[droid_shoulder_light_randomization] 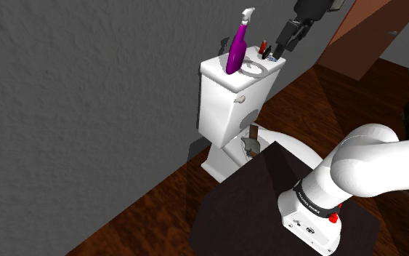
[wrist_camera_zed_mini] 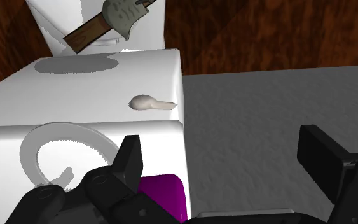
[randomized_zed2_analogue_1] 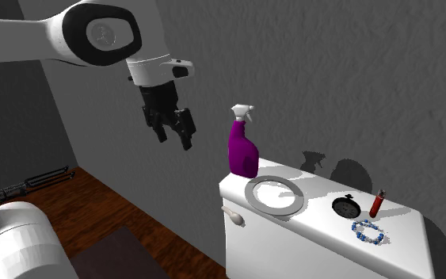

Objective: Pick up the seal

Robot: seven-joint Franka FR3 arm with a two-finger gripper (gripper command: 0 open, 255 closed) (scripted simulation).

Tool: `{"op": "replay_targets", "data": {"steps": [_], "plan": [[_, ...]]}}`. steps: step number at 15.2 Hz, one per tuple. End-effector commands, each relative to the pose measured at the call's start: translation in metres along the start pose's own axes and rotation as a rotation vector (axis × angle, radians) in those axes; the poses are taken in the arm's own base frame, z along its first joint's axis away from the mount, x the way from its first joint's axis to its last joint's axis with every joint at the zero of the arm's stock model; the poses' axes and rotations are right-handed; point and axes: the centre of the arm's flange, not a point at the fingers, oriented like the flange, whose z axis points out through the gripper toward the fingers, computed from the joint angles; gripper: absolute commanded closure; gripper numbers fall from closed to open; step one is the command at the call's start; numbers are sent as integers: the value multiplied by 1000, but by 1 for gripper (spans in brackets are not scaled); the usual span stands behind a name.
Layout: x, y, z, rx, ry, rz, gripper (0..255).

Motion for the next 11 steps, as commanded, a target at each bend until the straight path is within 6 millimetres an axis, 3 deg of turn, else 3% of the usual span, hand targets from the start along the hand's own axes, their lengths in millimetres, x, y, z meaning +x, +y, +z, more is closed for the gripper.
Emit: {"op": "replay_targets", "data": {"steps": [1,11], "plan": [[0,0,0,0,0,0,0],[89,77,80,42,-71,-53,0]]}}
